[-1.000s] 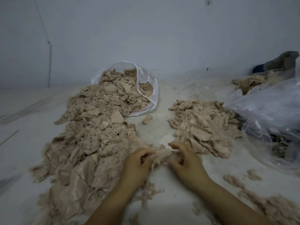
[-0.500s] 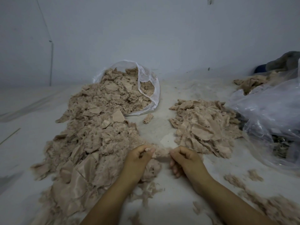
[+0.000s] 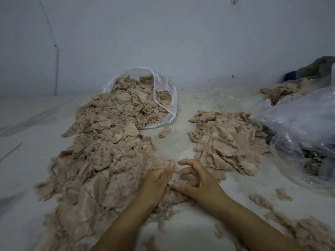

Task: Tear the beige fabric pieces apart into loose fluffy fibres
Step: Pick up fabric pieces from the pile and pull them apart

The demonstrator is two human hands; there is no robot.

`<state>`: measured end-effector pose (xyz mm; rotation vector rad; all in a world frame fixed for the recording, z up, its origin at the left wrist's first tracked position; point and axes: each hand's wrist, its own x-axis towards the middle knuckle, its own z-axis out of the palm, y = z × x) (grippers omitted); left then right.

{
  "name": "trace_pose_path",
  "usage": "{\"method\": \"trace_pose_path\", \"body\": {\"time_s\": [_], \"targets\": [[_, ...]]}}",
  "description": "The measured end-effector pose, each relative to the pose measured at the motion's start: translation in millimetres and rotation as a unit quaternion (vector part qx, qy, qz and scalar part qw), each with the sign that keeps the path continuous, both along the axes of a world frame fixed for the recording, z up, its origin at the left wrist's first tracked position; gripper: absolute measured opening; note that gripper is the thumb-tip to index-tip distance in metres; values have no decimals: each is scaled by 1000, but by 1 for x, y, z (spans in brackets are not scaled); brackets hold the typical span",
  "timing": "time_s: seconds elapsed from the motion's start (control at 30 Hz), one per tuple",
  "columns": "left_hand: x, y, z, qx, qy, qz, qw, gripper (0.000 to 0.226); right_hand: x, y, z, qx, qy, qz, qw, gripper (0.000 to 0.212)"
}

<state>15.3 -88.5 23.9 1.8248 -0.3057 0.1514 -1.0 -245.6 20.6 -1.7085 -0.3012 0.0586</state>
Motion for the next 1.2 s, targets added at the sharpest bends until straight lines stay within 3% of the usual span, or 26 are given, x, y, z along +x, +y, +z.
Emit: {"method": "trace_pose_path", "body": {"time_s": [0.13,0.23,0.3,0.37,0.47,0.53,0.63,0.7,0.9,1.0,1.13,1.2], "targets": [[5,3,-3,16,-8,58,998,48,3,3,0,40,5,-64,997,5],[9,10,-2,-18,-8,99,995,49,6,-4,1,116,47,-86,988,7],[7,9,-3,2,-22,63,998,44,6,-5,1,145,63,-80,984,7],[5,6,-2,11,7,17,1000,23,8,-3,0,156,78,-71,982,7],[7,5,-4,-33,14,2,999,16,9,-2,0,165,94,-51,980,8],[4,5,1,-59,15,-3,998,18,5,-3,1,147,89,-26,985,12],[0,4,6,-81,53,-13,995,17,1,-2,1,-9,8,-34,999,17],[0,5,5,-73,64,-9,995,18,1,1,-1,-56,-44,-71,995,14],[-6,1,8,-56,64,-77,993,32,0,0,-1,-28,-47,-93,994,12],[-5,-1,6,-22,36,-39,998,33,1,2,0,-22,-34,-99,994,19],[1,0,7,-151,89,66,982,41,3,2,3,31,16,-92,995,18],[3,3,8,-173,85,93,977,36,3,0,3,42,29,-94,994,18]]}}
